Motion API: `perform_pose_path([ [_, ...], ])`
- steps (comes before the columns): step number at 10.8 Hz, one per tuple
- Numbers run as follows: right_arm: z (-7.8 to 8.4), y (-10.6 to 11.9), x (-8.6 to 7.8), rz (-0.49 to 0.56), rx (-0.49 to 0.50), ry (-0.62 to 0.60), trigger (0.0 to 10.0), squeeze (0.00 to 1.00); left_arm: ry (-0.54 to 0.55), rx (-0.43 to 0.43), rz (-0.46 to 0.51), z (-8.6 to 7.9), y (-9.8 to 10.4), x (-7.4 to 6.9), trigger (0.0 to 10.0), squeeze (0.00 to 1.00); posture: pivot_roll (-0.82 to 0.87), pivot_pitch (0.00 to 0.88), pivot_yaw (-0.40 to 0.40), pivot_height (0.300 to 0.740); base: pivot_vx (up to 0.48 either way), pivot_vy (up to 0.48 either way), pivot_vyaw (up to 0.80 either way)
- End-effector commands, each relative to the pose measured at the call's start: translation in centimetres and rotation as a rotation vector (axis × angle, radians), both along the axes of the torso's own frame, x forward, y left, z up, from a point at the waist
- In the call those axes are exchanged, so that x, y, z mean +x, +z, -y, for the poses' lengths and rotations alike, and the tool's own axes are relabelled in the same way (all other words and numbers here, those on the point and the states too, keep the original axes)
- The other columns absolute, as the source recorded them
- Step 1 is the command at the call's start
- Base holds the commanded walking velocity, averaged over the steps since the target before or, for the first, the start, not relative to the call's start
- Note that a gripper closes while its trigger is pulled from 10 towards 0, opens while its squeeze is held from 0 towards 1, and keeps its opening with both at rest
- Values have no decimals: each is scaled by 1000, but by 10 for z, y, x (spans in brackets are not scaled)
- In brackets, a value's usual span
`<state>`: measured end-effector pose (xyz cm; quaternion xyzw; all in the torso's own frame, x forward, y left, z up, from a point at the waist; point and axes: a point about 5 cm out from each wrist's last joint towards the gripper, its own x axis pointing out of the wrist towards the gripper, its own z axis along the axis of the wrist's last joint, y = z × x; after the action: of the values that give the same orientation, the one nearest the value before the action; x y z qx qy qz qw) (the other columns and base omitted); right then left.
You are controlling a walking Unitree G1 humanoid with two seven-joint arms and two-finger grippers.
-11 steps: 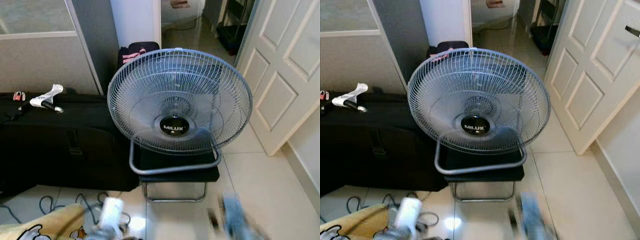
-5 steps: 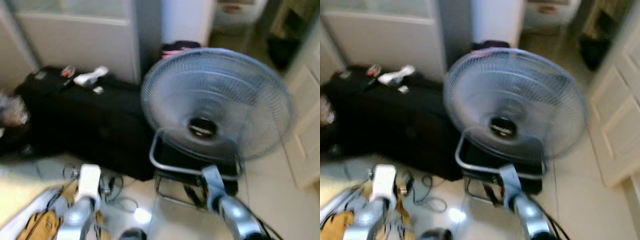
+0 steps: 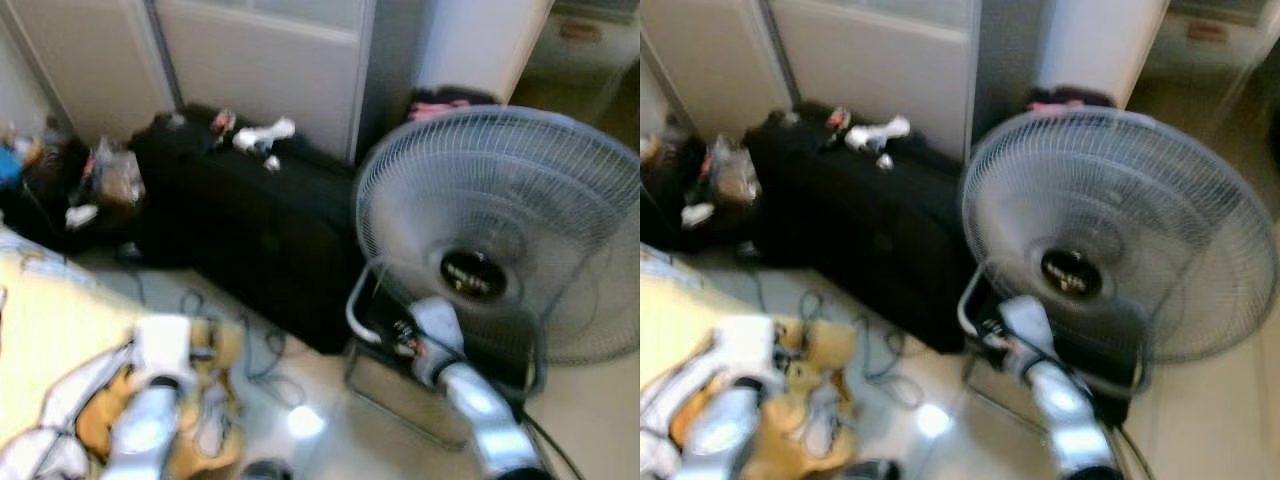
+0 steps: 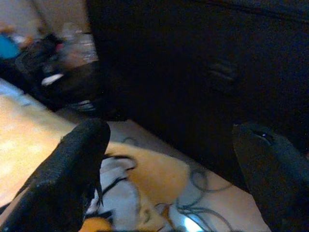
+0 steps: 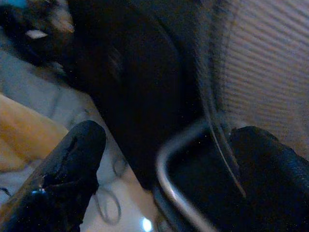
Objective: Clean up the room
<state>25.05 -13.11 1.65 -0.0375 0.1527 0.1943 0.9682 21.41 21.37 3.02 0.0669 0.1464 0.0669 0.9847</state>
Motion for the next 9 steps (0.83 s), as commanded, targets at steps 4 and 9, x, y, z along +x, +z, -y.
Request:
perform_pose_path([
  [4,3,8,-14,-31,16,-29,10000,1000,-115,-11,21,34,17,11,10000,0,5,0,-43,740,0,0,800],
  [9,53,51,-19,108,125,-507,10000,1000,-209,61,81,33,58,35,10000,0,-82,0,36,740,0,61,640],
])
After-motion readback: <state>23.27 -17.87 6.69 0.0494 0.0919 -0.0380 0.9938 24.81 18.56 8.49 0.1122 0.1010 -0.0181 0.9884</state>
